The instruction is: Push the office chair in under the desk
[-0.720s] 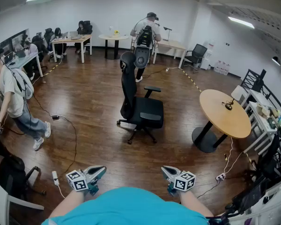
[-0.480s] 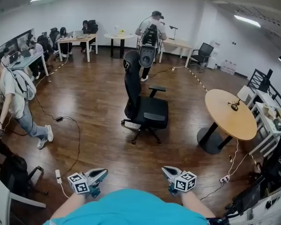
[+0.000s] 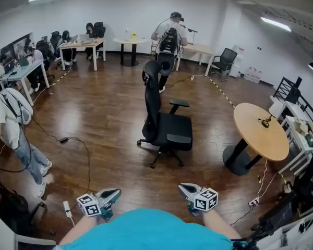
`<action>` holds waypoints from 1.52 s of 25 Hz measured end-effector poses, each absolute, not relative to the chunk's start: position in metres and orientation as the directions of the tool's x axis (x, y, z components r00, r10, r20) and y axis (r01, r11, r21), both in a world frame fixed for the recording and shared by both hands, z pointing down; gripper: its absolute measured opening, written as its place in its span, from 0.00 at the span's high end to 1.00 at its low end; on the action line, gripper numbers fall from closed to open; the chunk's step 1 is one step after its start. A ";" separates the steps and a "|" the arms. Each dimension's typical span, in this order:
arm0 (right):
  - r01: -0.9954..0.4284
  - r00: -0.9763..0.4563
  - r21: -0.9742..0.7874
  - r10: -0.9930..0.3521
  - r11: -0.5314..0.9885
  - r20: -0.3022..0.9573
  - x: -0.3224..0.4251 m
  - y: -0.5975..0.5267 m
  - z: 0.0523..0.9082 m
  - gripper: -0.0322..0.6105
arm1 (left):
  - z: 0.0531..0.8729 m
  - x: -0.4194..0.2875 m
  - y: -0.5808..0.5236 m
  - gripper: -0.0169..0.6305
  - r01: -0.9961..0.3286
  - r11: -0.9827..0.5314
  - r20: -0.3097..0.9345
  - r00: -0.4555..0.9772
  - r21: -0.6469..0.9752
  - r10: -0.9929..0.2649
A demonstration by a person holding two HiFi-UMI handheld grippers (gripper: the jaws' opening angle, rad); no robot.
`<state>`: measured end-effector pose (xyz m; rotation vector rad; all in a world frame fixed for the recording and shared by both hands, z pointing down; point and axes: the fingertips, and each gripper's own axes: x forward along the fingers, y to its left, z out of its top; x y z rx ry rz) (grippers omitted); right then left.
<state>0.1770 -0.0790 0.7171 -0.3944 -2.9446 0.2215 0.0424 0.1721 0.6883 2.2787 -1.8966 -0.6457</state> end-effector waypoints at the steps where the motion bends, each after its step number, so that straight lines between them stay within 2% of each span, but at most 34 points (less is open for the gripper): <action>1: 0.247 -0.953 -0.161 0.269 0.956 0.139 0.160 -0.075 0.714 0.95 | 0.695 0.021 0.174 0.82 -0.909 -0.218 -0.244 0.135 0.355 -0.960; 8: 0.185 -0.966 -0.152 0.208 0.971 0.153 0.033 -0.045 0.676 0.95 | 0.672 -0.131 0.186 0.82 -0.891 -0.301 -0.203 0.243 0.341 -0.949; 12: 0.157 -0.964 -0.132 0.181 0.979 0.194 -0.038 -0.075 0.677 0.95 | 0.664 -0.217 0.137 0.82 -0.875 -0.349 -0.217 0.288 0.337 -0.933; 17: 0.144 -0.968 -0.169 0.174 0.975 0.178 -0.049 -0.196 0.707 0.95 | 0.675 -0.227 0.013 0.82 -0.879 -0.347 -0.197 0.296 0.328 -0.935; 23: 0.278 -0.941 -0.154 0.301 0.948 0.154 -0.077 -0.370 0.666 0.95 | 0.631 -0.217 -0.169 0.82 -0.909 -0.274 -0.209 0.215 0.316 -0.954; 30: 0.365 -0.918 -0.154 0.383 0.918 0.105 -0.153 -0.463 0.634 0.95 | 0.610 -0.271 -0.260 0.82 -0.931 -0.196 -0.207 0.136 0.309 -0.969; 34: 0.356 -0.917 -0.164 0.378 0.920 0.126 -0.201 -0.481 0.646 0.95 | 0.620 -0.335 -0.270 0.82 -0.935 -0.164 -0.213 0.099 0.313 -0.972; 38: 0.289 -0.941 -0.150 0.310 0.945 0.138 -0.286 -0.478 0.649 0.95 | 0.626 -0.440 -0.271 0.82 -0.930 -0.207 -0.250 0.132 0.303 -0.959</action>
